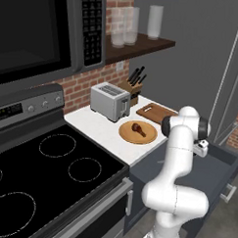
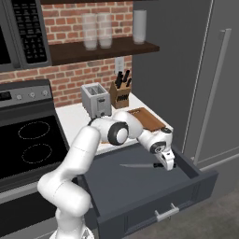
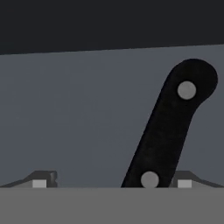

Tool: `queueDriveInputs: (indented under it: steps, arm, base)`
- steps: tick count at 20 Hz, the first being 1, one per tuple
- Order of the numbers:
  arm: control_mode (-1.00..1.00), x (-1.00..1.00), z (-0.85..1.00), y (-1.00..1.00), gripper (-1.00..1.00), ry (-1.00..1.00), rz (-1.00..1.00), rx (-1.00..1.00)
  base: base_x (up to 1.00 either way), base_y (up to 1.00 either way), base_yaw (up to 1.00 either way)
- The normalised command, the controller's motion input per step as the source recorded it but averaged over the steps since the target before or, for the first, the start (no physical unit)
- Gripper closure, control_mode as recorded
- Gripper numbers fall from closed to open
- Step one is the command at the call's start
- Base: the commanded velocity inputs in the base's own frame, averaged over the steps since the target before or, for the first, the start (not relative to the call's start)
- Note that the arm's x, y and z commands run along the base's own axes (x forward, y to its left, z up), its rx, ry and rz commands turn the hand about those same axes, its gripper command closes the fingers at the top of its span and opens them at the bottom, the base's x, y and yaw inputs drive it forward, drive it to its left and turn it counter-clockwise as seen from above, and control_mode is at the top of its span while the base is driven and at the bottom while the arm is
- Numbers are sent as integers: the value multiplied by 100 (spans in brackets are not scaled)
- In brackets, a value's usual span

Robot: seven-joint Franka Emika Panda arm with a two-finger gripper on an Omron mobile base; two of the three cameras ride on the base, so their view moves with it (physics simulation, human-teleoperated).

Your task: Pick up the knife from the drawer and place it on the cutting board. Then place the meat from the plate to the cutting board.

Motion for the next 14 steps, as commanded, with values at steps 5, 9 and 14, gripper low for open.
queueDriveInputs:
  steps: [5,9,14]
  arm:
    - [-100,0,-55,-3,-100,8,0,0]
    - [-100,-13,-76,0,100,8,0,-1]
    - [-100,-95,-74,-4,100,-2,0,0]
  base:
    - [0,0,0]
    - [0,0,0]
    - [0,0,0]
